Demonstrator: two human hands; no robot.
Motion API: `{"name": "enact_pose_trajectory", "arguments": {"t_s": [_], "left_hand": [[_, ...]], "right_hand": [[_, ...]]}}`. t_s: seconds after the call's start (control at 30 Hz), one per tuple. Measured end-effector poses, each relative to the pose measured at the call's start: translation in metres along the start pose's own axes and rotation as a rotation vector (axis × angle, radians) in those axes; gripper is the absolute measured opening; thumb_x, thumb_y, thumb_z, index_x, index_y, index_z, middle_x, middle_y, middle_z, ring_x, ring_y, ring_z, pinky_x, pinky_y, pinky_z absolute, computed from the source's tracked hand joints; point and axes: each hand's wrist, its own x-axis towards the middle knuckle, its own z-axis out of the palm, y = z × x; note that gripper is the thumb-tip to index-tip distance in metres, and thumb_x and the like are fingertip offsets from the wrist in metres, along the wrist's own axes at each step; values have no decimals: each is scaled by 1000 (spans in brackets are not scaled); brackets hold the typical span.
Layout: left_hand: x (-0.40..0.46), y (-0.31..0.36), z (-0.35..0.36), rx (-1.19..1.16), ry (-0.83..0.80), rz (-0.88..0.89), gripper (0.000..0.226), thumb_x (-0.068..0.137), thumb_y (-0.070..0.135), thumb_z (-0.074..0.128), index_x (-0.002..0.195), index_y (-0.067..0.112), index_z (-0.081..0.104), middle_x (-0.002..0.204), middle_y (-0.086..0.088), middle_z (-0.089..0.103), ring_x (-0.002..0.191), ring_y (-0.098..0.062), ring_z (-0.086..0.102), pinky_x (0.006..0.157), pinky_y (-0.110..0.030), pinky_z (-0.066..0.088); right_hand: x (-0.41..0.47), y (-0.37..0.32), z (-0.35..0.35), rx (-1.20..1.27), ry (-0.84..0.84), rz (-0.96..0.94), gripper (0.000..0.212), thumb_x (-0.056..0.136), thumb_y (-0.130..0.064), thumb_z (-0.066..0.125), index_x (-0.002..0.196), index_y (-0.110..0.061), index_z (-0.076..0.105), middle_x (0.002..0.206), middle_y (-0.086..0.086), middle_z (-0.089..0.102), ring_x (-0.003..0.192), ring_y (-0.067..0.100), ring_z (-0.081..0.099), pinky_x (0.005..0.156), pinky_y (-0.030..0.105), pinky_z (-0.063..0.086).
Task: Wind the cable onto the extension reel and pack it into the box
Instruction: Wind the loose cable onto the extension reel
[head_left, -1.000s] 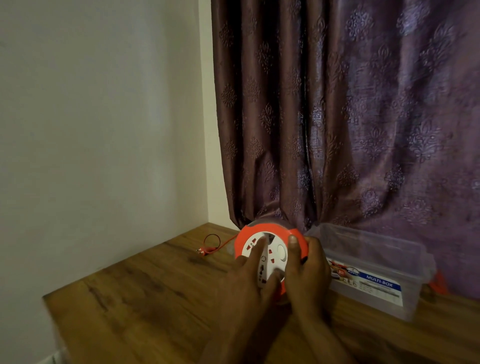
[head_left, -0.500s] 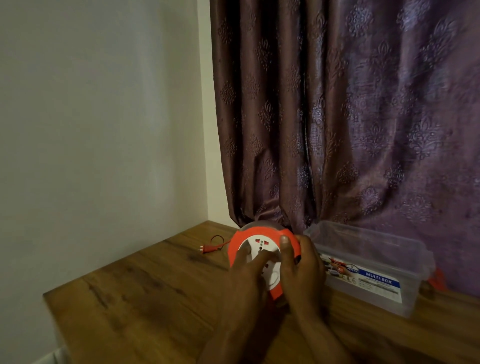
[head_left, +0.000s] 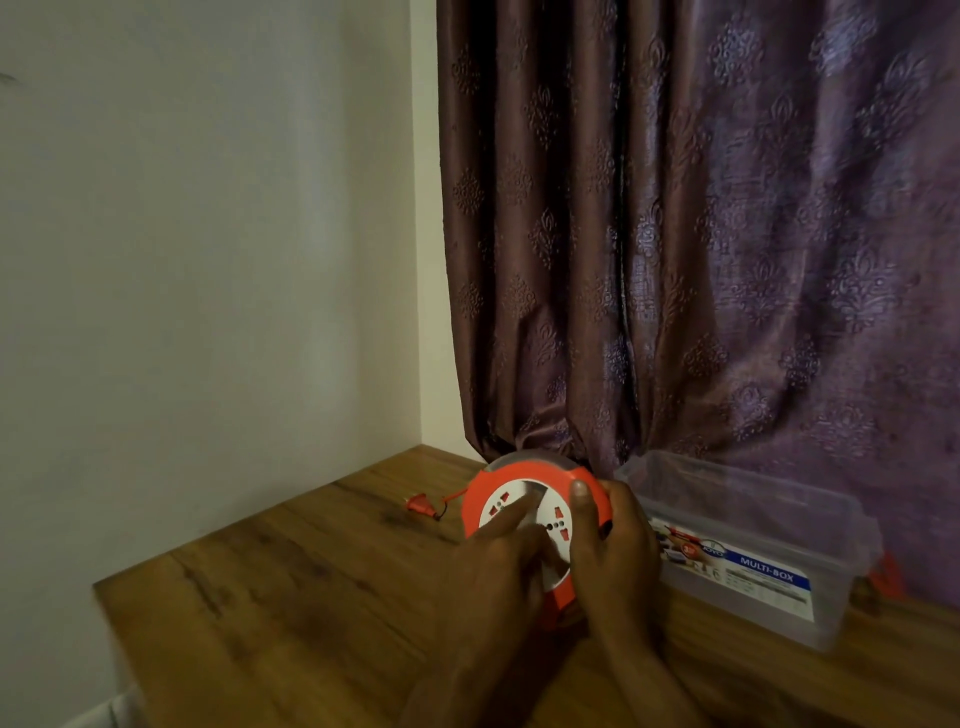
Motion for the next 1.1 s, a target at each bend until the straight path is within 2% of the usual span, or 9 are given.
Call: {"name": "enact_pose_trajectory", "arguments": {"t_s": [0.1, 0.17, 0.27, 0.4, 0.47, 0.57, 0.7, 0.93, 1.1], "left_hand": [[0, 1, -3, -53, 218, -42, 24, 83, 27, 51, 104, 35, 60, 117, 10, 62, 96, -1, 54, 81, -14, 46], [0, -1, -4, 1, 224, -61, 27, 88, 30, 52, 114, 36, 54, 109, 9, 64, 85, -1, 55, 72, -14, 46], [-2, -4, 2, 42, 56, -164, 48, 91, 52, 41, 137, 41, 34, 128, 8, 56, 102, -4, 54, 88, -19, 44], [-3, -1, 8, 18, -137, -236, 71, 85, 67, 36, 145, 46, 3, 148, 5, 36, 124, -12, 45, 103, -32, 40], [-6, -1, 5, -17, -88, -160, 69, 87, 60, 43, 143, 47, 6, 134, 4, 53, 111, -14, 56, 89, -27, 47], [-7, -3, 3, -16, -31, -104, 63, 87, 52, 49, 141, 46, 17, 123, 6, 60, 105, -10, 58, 75, -7, 37], [-1, -3, 12, -32, -147, -225, 59, 92, 52, 42, 143, 47, 13, 148, 4, 33, 127, -12, 39, 101, -23, 36], [1, -2, 9, 39, -188, -160, 59, 86, 40, 55, 136, 51, 28, 150, 3, 30, 131, -19, 38, 105, -28, 37], [1, 1, 1, 37, -94, -64, 34, 82, 35, 55, 113, 48, 57, 146, 8, 41, 127, -17, 46, 101, -27, 40]], "right_hand": [[3, -2, -2, -7, 50, -19, 34, 90, -58, 39, 84, -28, 54, 74, -10, 59, 70, -1, 56, 58, 16, 38], [4, -1, -2, 7, 52, -6, 36, 91, -58, 40, 85, -26, 55, 76, -8, 61, 71, 4, 59, 58, 21, 44], [3, -1, -3, -16, 78, -26, 39, 88, -59, 38, 87, -24, 56, 78, -10, 60, 72, -3, 54, 59, 13, 38], [2, -5, -3, -20, 85, -20, 37, 86, -59, 36, 85, -25, 54, 79, -10, 59, 72, -6, 51, 59, 10, 32], [2, -6, -3, -27, 87, -31, 38, 85, -59, 36, 86, -25, 55, 79, -11, 58, 72, -8, 50, 59, 8, 29], [2, -5, -2, -10, 75, -29, 44, 85, -59, 36, 89, -21, 58, 81, -9, 60, 72, 3, 55, 60, 13, 35], [3, -5, -2, 3, 72, -32, 43, 87, -58, 39, 89, -21, 59, 81, -8, 61, 71, 4, 57, 59, 14, 37], [2, -3, -2, 17, 34, -5, 38, 90, -56, 44, 94, -22, 60, 87, -9, 63, 78, 7, 60, 65, 16, 42], [0, -2, -2, 1, 29, 2, 39, 88, -51, 43, 96, -19, 64, 86, -10, 63, 76, -7, 53, 63, 5, 33]]}}
